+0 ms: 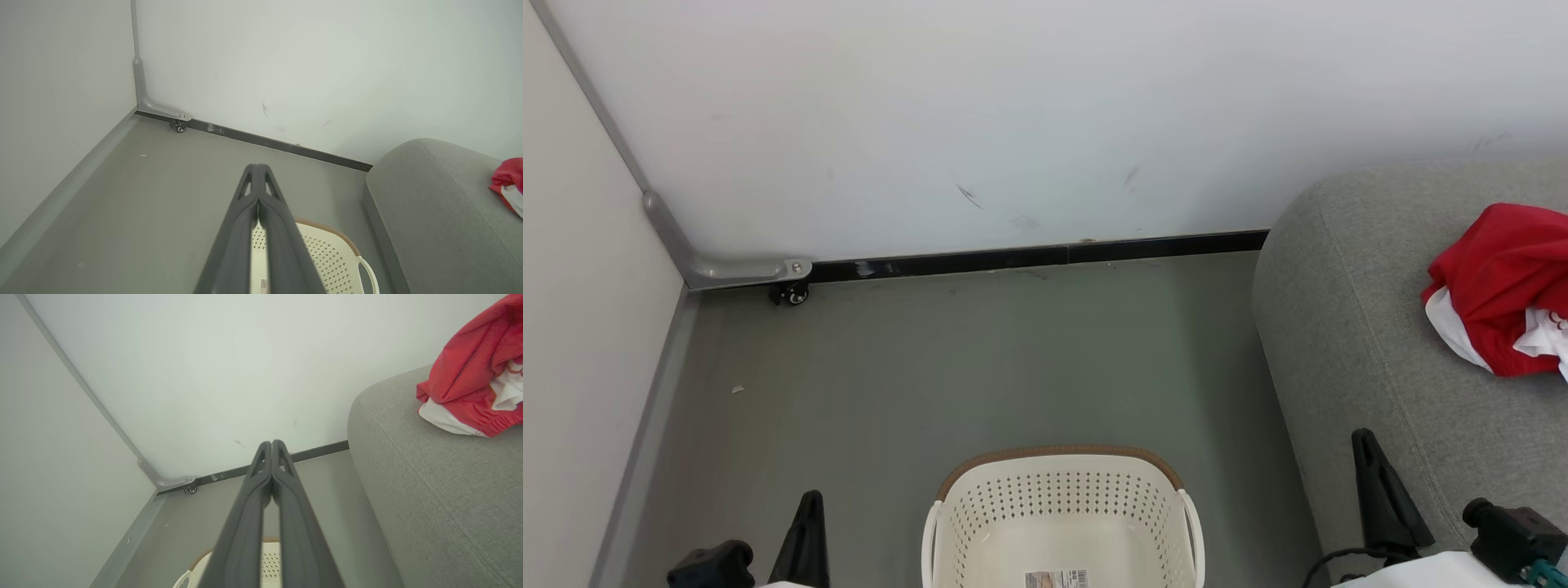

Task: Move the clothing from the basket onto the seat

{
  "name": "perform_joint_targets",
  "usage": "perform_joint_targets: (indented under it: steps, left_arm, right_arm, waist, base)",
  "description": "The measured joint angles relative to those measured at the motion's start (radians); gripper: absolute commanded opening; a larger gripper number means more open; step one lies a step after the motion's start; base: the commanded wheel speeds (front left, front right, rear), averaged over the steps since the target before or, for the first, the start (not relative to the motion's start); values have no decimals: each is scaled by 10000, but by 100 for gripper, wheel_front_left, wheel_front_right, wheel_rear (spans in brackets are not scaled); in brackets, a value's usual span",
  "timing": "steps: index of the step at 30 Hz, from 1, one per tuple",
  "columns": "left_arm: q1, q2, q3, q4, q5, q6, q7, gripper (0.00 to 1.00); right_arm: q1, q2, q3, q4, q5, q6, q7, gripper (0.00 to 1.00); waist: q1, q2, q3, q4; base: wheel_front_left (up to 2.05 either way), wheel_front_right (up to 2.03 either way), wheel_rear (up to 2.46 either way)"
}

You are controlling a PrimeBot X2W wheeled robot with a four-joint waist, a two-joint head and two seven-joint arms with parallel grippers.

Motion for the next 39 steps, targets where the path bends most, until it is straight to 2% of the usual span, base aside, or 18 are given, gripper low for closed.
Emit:
perform_joint_targets:
  steps: [5,17,24,31,39]
  left_arm:
    - [-15,-21,109,2,-686,-151,232,0]
    - [-193,-50,439,-17,-2334,-447,696,0]
    - [-210,-69,635,-36,-3317,-706,918,0]
    - [-257,-82,792,-38,-4312,-876,1187,0]
    - [-409,-107,1011,-33,-5427,-1177,1455,0]
  right_arm:
    - [-11,0,-25,0,959,0,113,0]
    - [-58,-2,-205,0,2694,0,548,0]
    - [-88,-15,-284,2,3779,0,803,0]
    - [-272,-29,-326,17,4865,0,1020,0]
    - [-444,-52,-372,67,6094,-2,1267,0]
  waist:
    - [19,0,-3,2]
    - [127,0,-67,7]
    - [165,0,-115,10]
    - [165,0,-129,12]
    - [100,0,-86,15]
  base:
    - [0,0,0]
    - [0,0,0]
    - [0,0,0]
    - [0,0,0]
    - [0,0,0]
